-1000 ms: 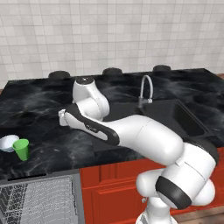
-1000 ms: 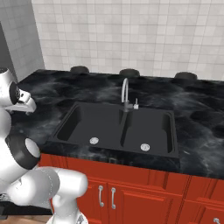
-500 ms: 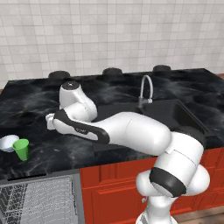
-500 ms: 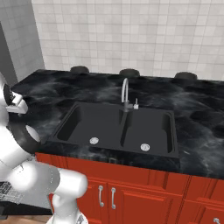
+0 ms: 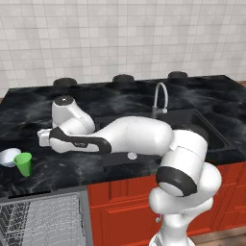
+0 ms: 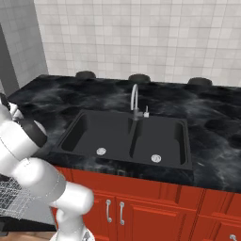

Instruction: Pick up the cup and bowl from the counter, place them in the dishwasher, and close the dishwasher door.

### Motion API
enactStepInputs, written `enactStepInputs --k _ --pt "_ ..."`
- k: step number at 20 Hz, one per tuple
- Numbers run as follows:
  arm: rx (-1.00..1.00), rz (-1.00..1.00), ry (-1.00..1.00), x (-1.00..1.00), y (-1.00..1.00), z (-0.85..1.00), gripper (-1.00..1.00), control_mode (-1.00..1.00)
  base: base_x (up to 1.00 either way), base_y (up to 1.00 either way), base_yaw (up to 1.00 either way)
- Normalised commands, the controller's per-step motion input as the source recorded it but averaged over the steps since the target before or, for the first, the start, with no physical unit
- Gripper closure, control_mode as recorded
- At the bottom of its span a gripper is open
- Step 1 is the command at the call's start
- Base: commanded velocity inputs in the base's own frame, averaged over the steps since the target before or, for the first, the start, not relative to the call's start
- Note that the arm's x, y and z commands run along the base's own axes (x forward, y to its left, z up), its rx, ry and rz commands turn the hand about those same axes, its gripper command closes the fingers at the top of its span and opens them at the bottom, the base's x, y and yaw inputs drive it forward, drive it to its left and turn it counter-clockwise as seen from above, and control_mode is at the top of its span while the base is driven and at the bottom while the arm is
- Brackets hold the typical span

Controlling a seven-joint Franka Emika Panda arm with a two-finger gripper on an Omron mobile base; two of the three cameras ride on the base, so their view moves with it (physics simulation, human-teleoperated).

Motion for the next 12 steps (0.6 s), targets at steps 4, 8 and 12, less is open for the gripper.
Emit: enactStepInputs --k 4,8,12 --pt "0.0 0.0 0.0 0.1 0.48 -0.15 -1.0 -1.0 0.0 0.0 0.0" --pt "0.0 0.0 0.0 0.05 0.48 -0.16 -1.0 -1.0 0.0 0.0 0.0" --pt "0.0 0.0 0.0 0.05 0.44 -0.17 -1.0 -1.0 0.0 0.0 0.0"
